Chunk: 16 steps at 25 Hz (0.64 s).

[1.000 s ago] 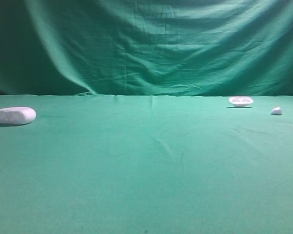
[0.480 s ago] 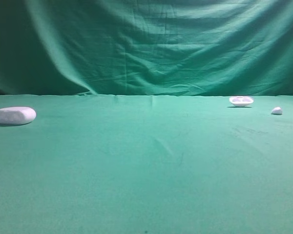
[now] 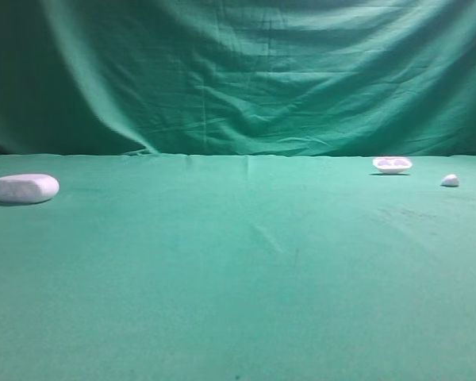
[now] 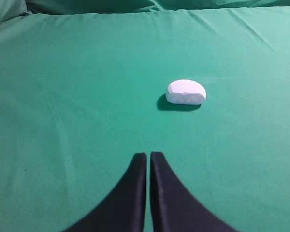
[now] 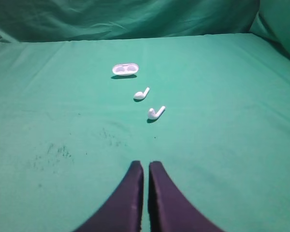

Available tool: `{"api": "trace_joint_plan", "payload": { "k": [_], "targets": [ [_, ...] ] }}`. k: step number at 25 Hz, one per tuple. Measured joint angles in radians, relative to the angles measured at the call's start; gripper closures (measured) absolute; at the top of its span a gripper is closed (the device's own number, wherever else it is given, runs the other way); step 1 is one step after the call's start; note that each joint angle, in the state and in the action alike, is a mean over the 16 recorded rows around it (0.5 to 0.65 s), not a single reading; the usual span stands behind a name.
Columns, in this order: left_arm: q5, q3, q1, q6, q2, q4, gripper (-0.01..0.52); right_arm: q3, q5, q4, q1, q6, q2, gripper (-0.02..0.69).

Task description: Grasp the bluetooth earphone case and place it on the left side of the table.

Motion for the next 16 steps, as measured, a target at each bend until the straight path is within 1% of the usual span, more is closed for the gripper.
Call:
{"api": "trace_joint_plan", "payload": {
  "k": [16],
  "targets": [
    [0.0, 0.0, 0.0, 0.0, 0.0, 0.0, 0.514, 0.0, 0.005, 0.003, 0.0, 0.008, 0.0, 0.665]
  ]
}}
